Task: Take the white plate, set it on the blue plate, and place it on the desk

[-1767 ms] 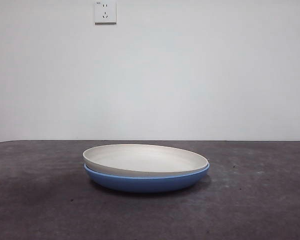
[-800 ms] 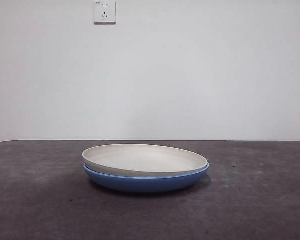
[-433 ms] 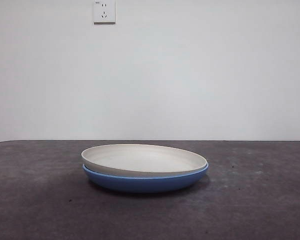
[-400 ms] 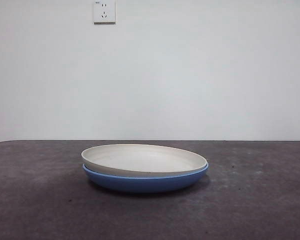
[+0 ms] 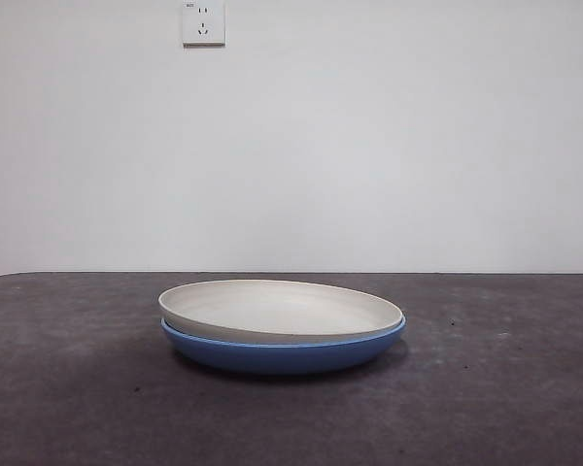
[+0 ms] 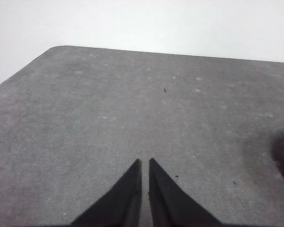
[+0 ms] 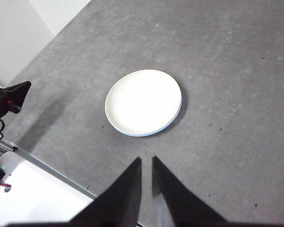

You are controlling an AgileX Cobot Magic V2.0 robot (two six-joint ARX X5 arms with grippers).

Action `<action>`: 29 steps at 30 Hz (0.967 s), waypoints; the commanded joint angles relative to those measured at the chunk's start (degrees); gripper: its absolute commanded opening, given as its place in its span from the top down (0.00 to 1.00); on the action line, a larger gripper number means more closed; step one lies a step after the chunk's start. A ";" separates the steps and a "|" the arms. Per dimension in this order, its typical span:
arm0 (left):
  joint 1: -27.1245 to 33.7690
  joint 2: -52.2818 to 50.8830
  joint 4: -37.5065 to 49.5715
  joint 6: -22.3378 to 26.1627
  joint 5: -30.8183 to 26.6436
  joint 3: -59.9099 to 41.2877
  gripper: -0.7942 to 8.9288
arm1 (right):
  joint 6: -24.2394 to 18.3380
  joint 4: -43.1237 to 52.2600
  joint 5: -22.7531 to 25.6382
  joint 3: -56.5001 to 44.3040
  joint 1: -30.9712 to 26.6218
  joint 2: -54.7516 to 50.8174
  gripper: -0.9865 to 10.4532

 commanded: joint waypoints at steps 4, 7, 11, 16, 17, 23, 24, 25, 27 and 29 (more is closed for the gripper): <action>-0.09 -0.07 0.55 -0.15 -0.24 -1.20 0.89 | 0.24 -2.10 0.22 0.92 0.52 0.42 0.88; -0.09 -0.07 0.55 -0.15 -0.24 -1.20 0.89 | 0.24 -2.10 0.22 0.92 0.52 0.42 0.88; -0.09 -0.07 0.55 -0.15 -0.24 -1.20 0.89 | 0.24 -2.12 0.24 0.92 0.52 0.42 0.88; -0.09 -0.07 0.55 -0.15 -0.22 -1.20 0.89 | 0.24 -2.12 0.22 0.92 0.52 0.42 0.88; -0.09 -0.07 0.55 -0.15 -0.22 -1.20 0.89 | 0.26 -2.10 0.22 0.92 0.52 0.42 0.88; -0.09 -0.07 0.55 -0.15 -0.24 -1.20 0.89 | 0.24 -1.97 0.24 0.87 0.50 0.42 0.88; -0.09 -0.07 0.55 -0.15 -0.24 -1.20 0.89 | 0.24 -1.97 0.24 0.79 0.37 0.42 0.88; -0.09 -0.07 0.55 -0.15 -0.22 -1.20 0.89 | 0.24 -1.97 0.20 0.74 0.15 0.44 0.88; -0.09 -0.07 0.55 -0.15 -0.24 -1.20 0.89 | 0.24 -1.33 0.20 0.17 -0.48 0.44 0.88; -0.09 -0.07 0.55 -0.15 -0.22 -1.20 0.89 | 0.24 0.63 0.20 -1.62 -1.29 0.33 0.88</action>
